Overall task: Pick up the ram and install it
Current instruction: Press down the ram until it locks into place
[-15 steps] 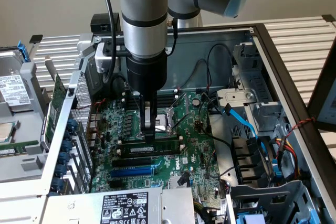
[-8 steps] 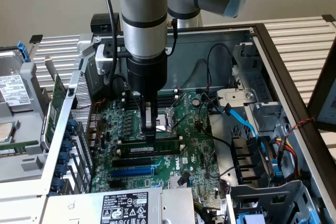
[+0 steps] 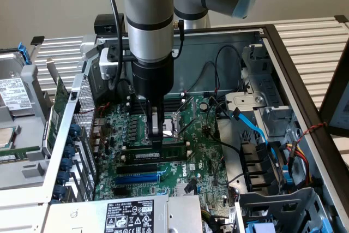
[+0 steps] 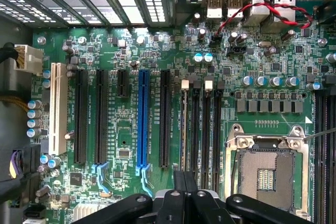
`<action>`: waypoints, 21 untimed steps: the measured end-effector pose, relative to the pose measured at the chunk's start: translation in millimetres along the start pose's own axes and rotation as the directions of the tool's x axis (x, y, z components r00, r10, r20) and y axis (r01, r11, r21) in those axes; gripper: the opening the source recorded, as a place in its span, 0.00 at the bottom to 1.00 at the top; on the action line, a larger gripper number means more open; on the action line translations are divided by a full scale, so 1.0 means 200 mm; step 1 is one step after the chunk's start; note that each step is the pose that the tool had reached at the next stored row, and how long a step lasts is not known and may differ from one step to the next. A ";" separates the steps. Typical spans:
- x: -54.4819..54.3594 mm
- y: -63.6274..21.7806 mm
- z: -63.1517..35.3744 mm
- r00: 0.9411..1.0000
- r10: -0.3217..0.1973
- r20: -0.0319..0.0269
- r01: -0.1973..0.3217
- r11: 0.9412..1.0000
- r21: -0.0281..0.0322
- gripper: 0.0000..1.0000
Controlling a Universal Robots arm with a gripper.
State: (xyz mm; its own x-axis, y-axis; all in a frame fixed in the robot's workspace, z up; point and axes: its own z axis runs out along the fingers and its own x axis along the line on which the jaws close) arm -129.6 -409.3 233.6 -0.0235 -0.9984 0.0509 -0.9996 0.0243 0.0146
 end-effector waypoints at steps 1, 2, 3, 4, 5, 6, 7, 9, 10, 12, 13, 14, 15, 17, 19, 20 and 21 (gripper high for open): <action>0.00 0.000 0.002 1.000 -0.002 0.001 0.002 1.000 0.001 0.11; 0.00 0.000 0.004 1.000 -0.003 0.001 0.003 1.000 0.002 0.11; 0.00 0.000 0.005 1.000 -0.004 0.002 0.004 1.000 0.003 0.11; 0.00 0.000 0.007 1.000 -0.005 0.003 0.005 1.000 0.004 0.11; 0.00 0.000 0.009 1.000 -0.006 0.003 0.006 1.000 0.005 0.11; 0.00 0.000 0.011 1.000 -0.007 0.004 0.007 1.000 0.005 0.11; 0.00 0.000 0.012 1.000 -0.008 0.004 0.008 1.000 0.005 0.11; 0.00 0.000 0.014 1.000 -0.009 0.004 0.009 1.000 0.005 0.11; 0.00 0.000 0.015 1.000 -0.009 0.004 0.009 1.000 0.005 0.11; 0.00 0.000 0.016 1.000 -0.009 0.004 0.009 1.000 0.005 0.11; 0.00 0.000 0.017 1.000 -0.010 0.004 0.010 1.000 0.005 0.11; 0.00 0.000 0.019 1.000 -0.010 0.004 0.010 1.000 0.005 0.11; 0.00 0.000 0.019 1.000 -0.010 0.004 0.010 1.000 0.005 0.11; 0.00 0.000 0.019 1.000 -0.010 0.004 0.010 1.000 0.005 0.11; 0.00 0.000 0.019 1.000 -0.010 0.004 0.010 1.000 0.006 0.11; 0.00 0.000 0.019 1.000 -0.010 0.004 0.010 1.000 0.006 0.11; 0.00 0.000 0.019 1.000 -0.010 0.004 0.010 1.000 0.005 0.11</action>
State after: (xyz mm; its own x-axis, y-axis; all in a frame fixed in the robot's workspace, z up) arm -129.6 -409.7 229.8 -0.0138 -0.9988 0.0466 -0.9999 0.0143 0.0096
